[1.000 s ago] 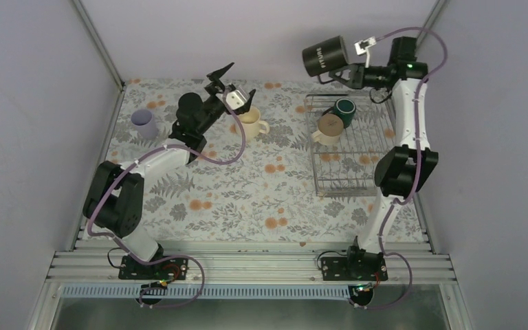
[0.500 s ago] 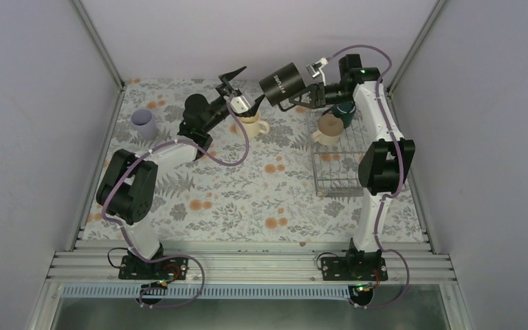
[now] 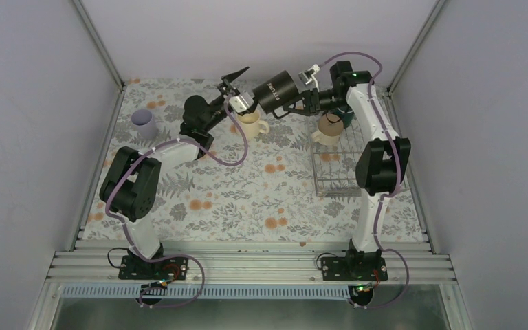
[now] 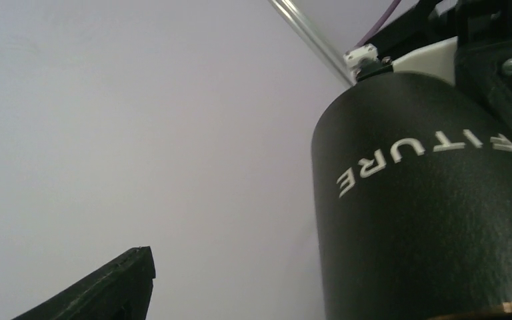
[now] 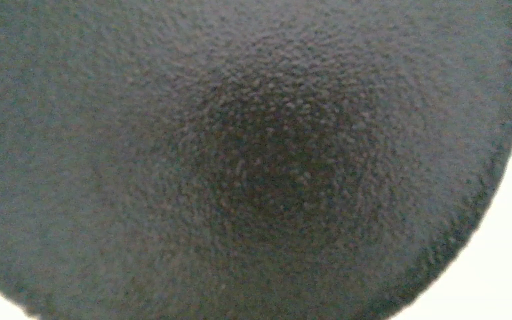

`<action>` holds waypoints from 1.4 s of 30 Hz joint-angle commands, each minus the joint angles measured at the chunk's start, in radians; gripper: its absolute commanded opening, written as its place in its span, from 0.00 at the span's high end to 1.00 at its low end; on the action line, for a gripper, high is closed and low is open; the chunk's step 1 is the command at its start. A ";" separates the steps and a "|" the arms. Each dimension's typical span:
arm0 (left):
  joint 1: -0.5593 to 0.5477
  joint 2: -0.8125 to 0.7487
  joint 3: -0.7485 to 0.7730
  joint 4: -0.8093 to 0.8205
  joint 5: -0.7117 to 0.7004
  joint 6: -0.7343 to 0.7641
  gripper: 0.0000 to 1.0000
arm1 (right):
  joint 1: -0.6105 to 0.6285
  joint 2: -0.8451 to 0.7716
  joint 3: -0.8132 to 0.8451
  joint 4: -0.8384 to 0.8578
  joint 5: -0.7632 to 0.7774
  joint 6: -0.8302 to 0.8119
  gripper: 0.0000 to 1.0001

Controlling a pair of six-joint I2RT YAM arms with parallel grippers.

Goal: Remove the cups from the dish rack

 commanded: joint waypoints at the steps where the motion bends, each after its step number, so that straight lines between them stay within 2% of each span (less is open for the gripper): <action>1: -0.003 0.005 0.012 0.055 0.099 -0.067 0.28 | 0.027 -0.065 -0.003 0.030 -0.129 -0.007 0.98; 4: -0.006 0.001 -0.007 0.086 0.151 -0.086 0.50 | 0.035 -0.081 -0.027 0.049 -0.127 0.008 0.98; 8: -0.014 -0.007 0.017 0.026 0.172 -0.088 0.76 | 0.034 -0.087 -0.024 0.064 -0.117 0.022 0.97; 11: -0.018 -0.014 0.048 -0.039 0.182 -0.083 0.95 | 0.034 -0.084 -0.024 0.062 -0.104 0.016 0.88; 15: -0.022 -0.026 0.076 -0.112 0.195 -0.074 0.98 | 0.032 -0.077 -0.022 0.062 -0.083 0.013 0.74; 16: -0.023 -0.028 0.078 -0.118 0.195 -0.071 0.98 | 0.033 -0.073 -0.020 0.058 -0.078 0.009 0.53; 17: -0.023 -0.032 0.079 -0.124 0.191 -0.066 0.98 | 0.033 -0.066 -0.011 0.039 -0.069 -0.012 0.10; 18: -0.023 -0.035 0.079 -0.128 0.186 -0.058 0.98 | 0.032 -0.061 0.004 0.020 -0.052 -0.053 0.01; 20: -0.024 -0.046 0.077 -0.139 0.162 -0.041 0.98 | 0.032 -0.060 0.029 0.004 0.021 -0.102 0.00; 26: -0.012 -0.093 0.074 -0.204 0.108 0.027 0.98 | 0.012 -0.062 0.108 0.010 0.431 -0.194 0.00; 30: 0.015 -0.140 0.094 -0.307 0.071 0.075 0.98 | -0.036 -0.116 0.078 0.104 0.708 -0.203 0.00; 36: 0.100 -0.194 0.132 -0.440 0.069 0.103 0.98 | -0.073 -0.130 0.067 0.084 0.881 -0.257 0.00; 40: 0.184 -0.228 0.171 -0.562 0.105 0.128 0.98 | -0.076 -0.167 -0.017 0.142 1.045 -0.289 0.00; 42: 0.227 -0.235 0.212 -0.675 0.130 0.197 0.98 | -0.076 -0.176 -0.038 0.142 1.106 -0.321 0.00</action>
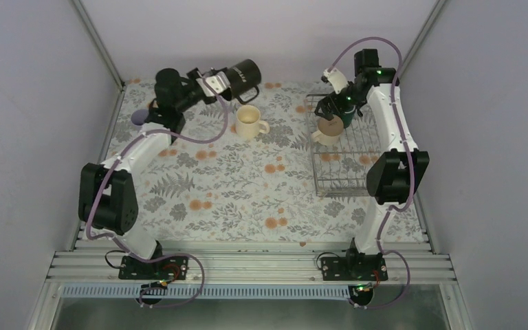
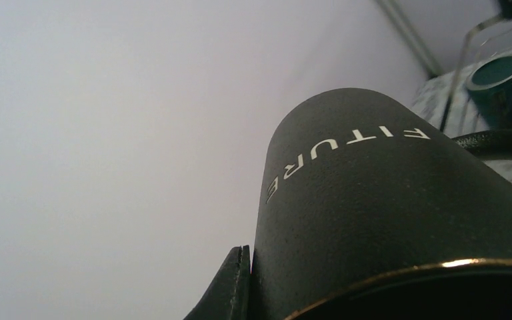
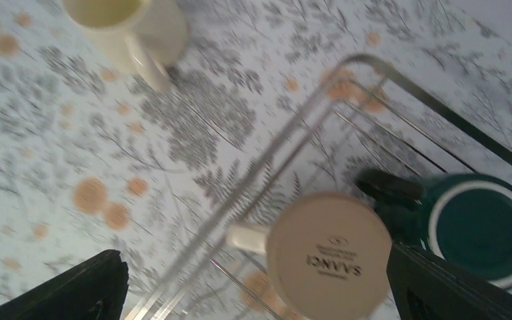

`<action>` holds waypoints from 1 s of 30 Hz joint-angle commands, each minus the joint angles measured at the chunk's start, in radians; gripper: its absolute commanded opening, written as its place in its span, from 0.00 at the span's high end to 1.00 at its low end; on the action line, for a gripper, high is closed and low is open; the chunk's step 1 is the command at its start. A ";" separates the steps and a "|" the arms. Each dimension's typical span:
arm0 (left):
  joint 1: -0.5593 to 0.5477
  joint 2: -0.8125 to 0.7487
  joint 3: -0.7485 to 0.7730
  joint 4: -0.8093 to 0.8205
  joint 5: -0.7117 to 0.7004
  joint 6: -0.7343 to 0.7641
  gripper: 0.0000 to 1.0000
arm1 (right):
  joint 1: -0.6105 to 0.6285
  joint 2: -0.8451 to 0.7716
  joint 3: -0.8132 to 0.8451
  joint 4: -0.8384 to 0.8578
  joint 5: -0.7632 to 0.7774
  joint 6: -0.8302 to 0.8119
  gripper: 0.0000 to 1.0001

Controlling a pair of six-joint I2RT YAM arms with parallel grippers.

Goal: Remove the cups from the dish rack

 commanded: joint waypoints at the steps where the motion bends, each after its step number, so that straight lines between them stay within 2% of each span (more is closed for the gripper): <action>1: 0.088 -0.075 0.132 -0.188 0.064 0.110 0.98 | 0.011 -0.043 -0.049 0.020 0.216 -0.098 0.00; 4: 0.157 -0.042 0.239 -0.421 0.093 0.219 0.98 | 0.011 -0.052 -0.069 0.016 0.289 -0.148 0.00; 6: 0.197 0.004 0.335 -0.625 0.083 0.377 0.98 | 0.011 -0.076 -0.108 0.040 0.360 -0.177 0.00; 13: 0.299 0.212 0.701 -1.129 -0.099 0.735 0.98 | 0.012 -0.120 -0.147 0.061 0.450 -0.209 0.00; 18: 0.309 0.444 1.037 -1.534 -0.212 0.876 0.98 | 0.013 -0.162 -0.199 0.133 0.509 -0.214 0.00; 21: 0.306 0.565 1.193 -1.694 -0.245 0.888 0.98 | 0.013 -0.167 -0.243 0.161 0.511 -0.209 0.00; 23: 0.292 0.628 1.239 -1.743 -0.331 0.895 0.98 | 0.013 -0.146 -0.250 0.162 0.520 -0.190 0.00; 25: 0.279 0.682 1.257 -1.767 -0.386 0.885 0.98 | 0.015 -0.126 -0.253 0.163 0.514 -0.167 0.00; 30: 0.246 0.774 1.330 -1.781 -0.399 0.868 0.98 | 0.016 -0.092 -0.241 0.156 0.458 -0.098 0.00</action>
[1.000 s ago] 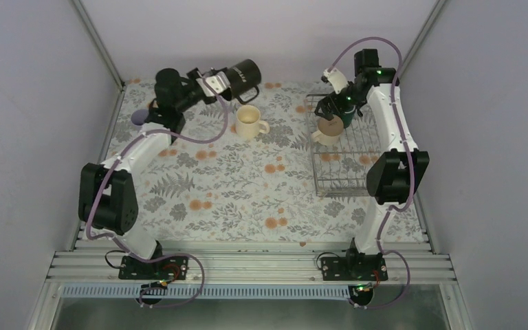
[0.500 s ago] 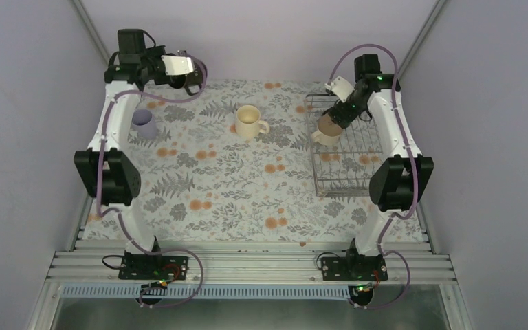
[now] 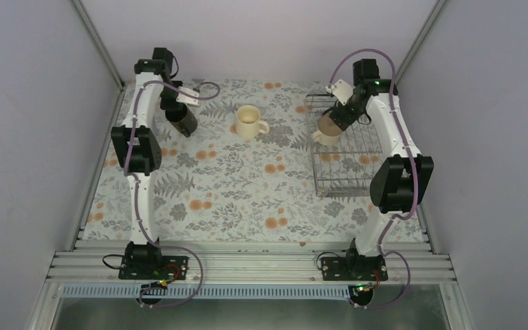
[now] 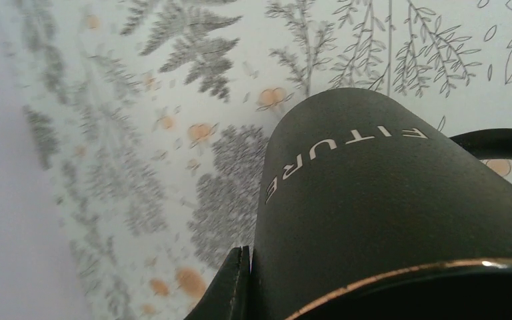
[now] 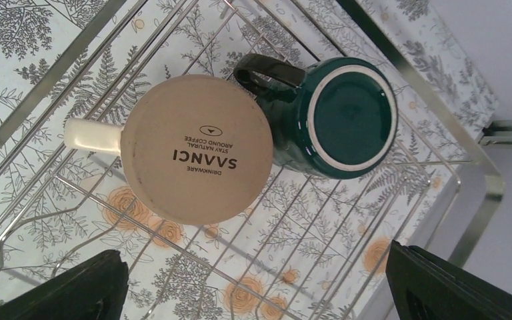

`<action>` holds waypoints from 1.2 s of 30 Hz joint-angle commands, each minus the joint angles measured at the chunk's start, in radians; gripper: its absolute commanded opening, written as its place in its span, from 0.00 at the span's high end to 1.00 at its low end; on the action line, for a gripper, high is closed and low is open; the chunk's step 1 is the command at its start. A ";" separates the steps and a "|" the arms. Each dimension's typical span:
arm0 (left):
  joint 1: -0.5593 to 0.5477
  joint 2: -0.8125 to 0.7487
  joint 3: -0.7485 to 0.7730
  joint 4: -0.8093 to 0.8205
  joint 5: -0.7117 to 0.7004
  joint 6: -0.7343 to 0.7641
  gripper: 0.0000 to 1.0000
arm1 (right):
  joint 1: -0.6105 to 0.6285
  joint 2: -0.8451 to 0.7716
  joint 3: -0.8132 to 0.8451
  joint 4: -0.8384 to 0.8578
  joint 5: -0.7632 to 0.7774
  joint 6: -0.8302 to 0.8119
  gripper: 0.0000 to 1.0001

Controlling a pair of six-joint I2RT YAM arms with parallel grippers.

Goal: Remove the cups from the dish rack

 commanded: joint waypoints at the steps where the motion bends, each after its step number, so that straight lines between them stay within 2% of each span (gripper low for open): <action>1: -0.035 0.019 0.090 -0.054 -0.033 0.017 0.98 | 0.013 0.021 -0.017 0.024 -0.038 0.067 0.00; 7: -0.052 0.049 0.047 -0.021 -0.121 0.057 0.98 | 0.024 -0.006 -0.117 0.071 -0.048 0.069 0.00; 13: -0.062 0.118 0.130 -0.011 -0.189 0.054 0.96 | 0.024 -0.019 -0.164 0.101 -0.061 0.079 0.00; 14: -0.064 0.118 0.129 0.000 -0.198 0.059 0.92 | 0.023 -0.022 -0.172 0.105 -0.066 0.078 0.00; 17: -0.065 0.105 0.110 0.038 -0.203 0.073 0.68 | 0.023 -0.034 -0.195 0.119 -0.073 0.068 0.00; 18: -0.066 0.101 0.110 0.043 -0.194 0.074 0.65 | 0.025 -0.038 -0.199 0.123 -0.076 0.061 0.00; 21: -0.066 0.080 0.104 0.061 -0.170 0.087 0.47 | 0.025 -0.053 -0.203 0.133 -0.087 0.011 0.00; 26: -0.076 0.049 0.104 0.074 -0.174 0.099 0.42 | 0.035 -0.076 -0.208 0.119 -0.138 -0.164 0.00; 30: -0.079 -0.012 0.141 0.088 -0.117 0.077 0.39 | 0.038 -0.136 -0.293 0.167 -0.181 -0.422 0.00; 31: -0.082 -0.036 0.139 0.103 -0.099 0.058 0.35 | 0.039 -0.155 -0.323 0.196 -0.178 -0.477 0.00; 32: -0.088 -0.066 0.131 0.122 -0.080 0.040 0.25 | 0.038 -0.164 -0.340 0.213 -0.172 -0.524 0.00; 34: -0.108 -0.138 0.083 0.183 -0.038 -0.030 0.14 | 0.038 -0.140 -0.320 0.166 -0.175 -0.612 0.13; 36: -0.131 -0.222 -0.005 0.283 0.019 -0.118 0.08 | 0.036 -0.083 -0.265 0.097 -0.180 -0.662 0.21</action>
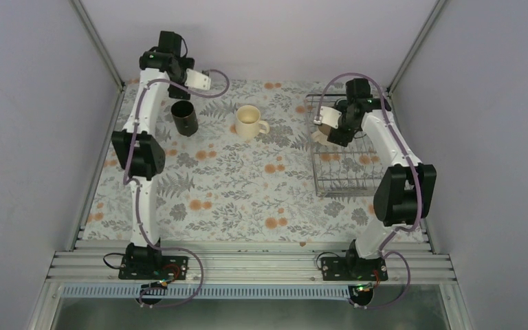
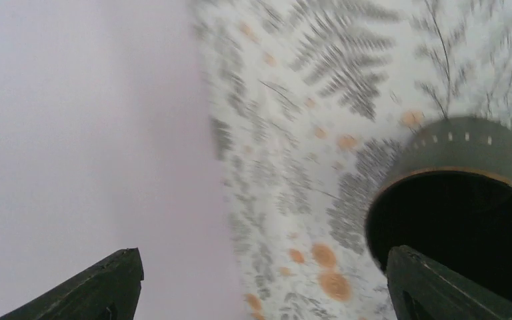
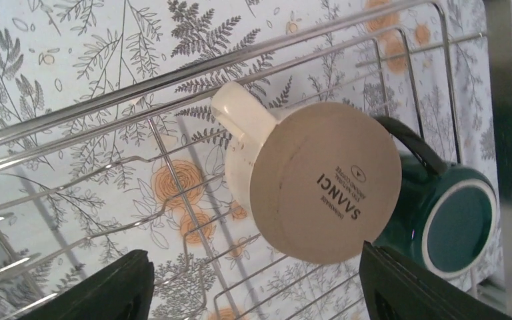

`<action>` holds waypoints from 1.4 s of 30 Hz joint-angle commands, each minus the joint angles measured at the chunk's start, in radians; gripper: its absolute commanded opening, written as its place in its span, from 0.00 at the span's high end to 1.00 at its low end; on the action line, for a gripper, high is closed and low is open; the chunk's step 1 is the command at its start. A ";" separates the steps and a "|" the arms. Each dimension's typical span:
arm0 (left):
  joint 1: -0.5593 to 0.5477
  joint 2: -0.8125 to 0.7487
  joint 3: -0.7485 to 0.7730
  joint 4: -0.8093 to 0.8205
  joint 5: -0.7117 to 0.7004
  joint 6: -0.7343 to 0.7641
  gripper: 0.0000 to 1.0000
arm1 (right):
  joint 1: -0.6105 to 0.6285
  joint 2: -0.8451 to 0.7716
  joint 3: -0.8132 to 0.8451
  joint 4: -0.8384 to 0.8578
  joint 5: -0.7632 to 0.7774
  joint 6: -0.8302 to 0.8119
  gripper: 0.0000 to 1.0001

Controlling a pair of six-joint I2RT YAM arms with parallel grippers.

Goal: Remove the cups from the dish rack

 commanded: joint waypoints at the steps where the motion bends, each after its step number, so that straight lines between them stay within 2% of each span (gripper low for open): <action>1: -0.061 -0.255 -0.136 0.242 0.130 -0.198 0.08 | 0.004 0.083 0.073 -0.061 -0.032 -0.223 0.22; 4: -0.097 -0.405 -0.381 0.551 0.139 -0.368 0.02 | 0.003 0.140 0.118 -0.122 -0.063 -0.306 0.27; 7: -0.121 -0.554 -0.654 0.881 0.128 -0.521 0.00 | 0.006 0.137 0.100 -0.097 -0.127 -0.402 0.25; 9: -0.129 -0.621 -0.789 1.016 0.124 -0.607 0.00 | 0.012 0.121 0.080 -0.081 -0.155 -0.454 0.24; 12: -0.131 -0.694 -0.895 1.142 0.148 -0.734 0.00 | 0.026 0.142 0.114 -0.130 -0.174 -0.487 0.23; 19: -0.143 -0.743 -1.016 1.244 0.193 -0.812 0.00 | 0.056 0.216 0.155 -0.167 -0.154 -0.533 0.22; 24: -0.144 -0.782 -1.134 1.376 0.211 -0.821 0.00 | 0.064 0.278 0.184 -0.152 -0.129 -0.537 0.23; 32: -0.145 -0.770 -1.167 1.415 0.224 -0.855 0.00 | 0.054 0.402 0.297 -0.155 -0.098 -0.523 0.27; 34: -0.145 -0.765 -1.168 1.416 0.223 -0.859 0.00 | 0.055 0.421 0.312 -0.144 -0.080 -0.522 0.35; 37: -0.146 -0.763 -1.174 1.417 0.236 -0.856 0.00 | 0.053 0.459 0.360 -0.163 -0.065 -0.508 0.63; 38: -0.147 -0.760 -1.176 1.417 0.236 -0.856 0.00 | 0.053 0.465 0.368 -0.165 -0.061 -0.506 0.69; 39: -0.148 -0.759 -1.175 1.417 0.240 -0.856 0.00 | 0.054 0.466 0.368 -0.165 -0.051 -0.506 0.72; 42: -0.152 -0.754 -1.174 1.417 0.248 -0.860 0.00 | 0.056 0.446 0.324 -0.122 -0.024 -0.507 0.73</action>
